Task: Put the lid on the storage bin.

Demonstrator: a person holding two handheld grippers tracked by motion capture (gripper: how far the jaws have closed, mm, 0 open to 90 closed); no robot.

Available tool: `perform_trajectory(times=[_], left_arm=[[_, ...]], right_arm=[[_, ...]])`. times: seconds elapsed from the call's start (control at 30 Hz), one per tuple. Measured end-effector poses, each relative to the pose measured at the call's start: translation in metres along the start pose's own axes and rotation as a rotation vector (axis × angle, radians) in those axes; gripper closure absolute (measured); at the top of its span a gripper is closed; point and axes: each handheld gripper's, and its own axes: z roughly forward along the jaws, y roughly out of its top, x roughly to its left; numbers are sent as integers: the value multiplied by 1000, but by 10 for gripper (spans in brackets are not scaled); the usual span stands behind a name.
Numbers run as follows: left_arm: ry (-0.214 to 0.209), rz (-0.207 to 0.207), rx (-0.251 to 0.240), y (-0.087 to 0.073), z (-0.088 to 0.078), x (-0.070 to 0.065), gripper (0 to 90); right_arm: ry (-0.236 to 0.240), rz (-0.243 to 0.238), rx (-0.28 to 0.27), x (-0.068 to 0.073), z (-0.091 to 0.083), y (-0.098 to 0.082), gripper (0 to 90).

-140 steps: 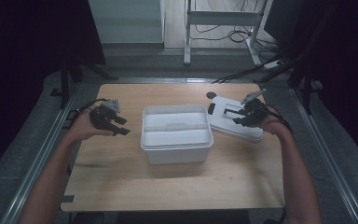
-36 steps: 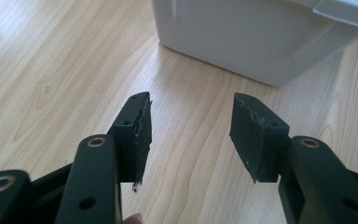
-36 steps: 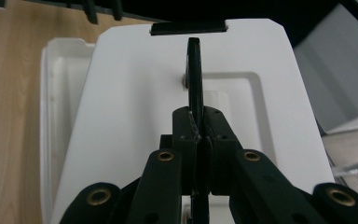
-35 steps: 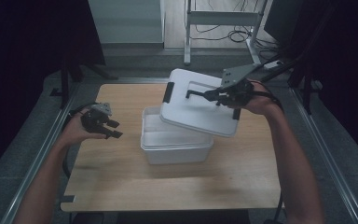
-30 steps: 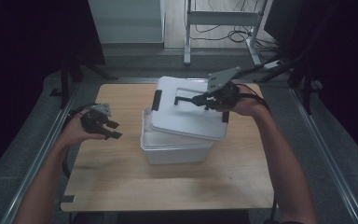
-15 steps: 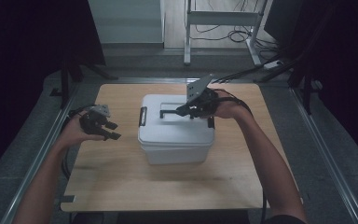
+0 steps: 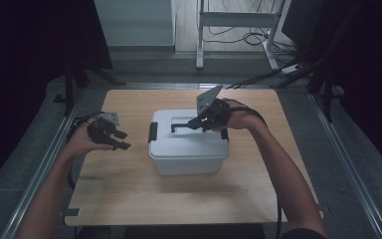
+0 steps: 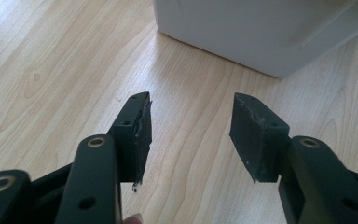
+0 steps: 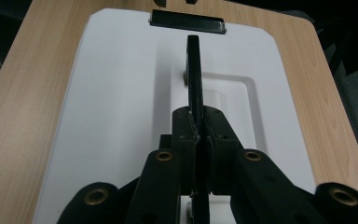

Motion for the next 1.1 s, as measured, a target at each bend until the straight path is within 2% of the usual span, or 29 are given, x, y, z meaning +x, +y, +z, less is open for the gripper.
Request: perform_trajectory(times=[0.13,0.23,0.33,0.47,0.53,0.73,0.87,1.1], left_arm=[[-2,1,8,0,0,0,484],[-3,2,7,-1,1,-1,484],[-4,2,7,-2,1,0,484],[-4,3,8,-5,2,0,484],[-4,-3,7,-6,3,0,484],[2,-1,-13,-6,1,-2,484],[2,4,-19,-5,2,-3,483],[3,15,-20,1,4,-6,480]], right_arm=[[-4,3,2,0,1,0,822],[-22,17,12,-2,5,-2,745],[-33,32,34,-3,11,-5,719],[-39,37,29,-3,12,-5,625],[-56,53,-22,-2,5,-4,583],[-114,87,-86,5,-21,-9,539],[-166,136,-112,10,-40,-26,520],[-217,213,-172,25,-66,-63,516]])
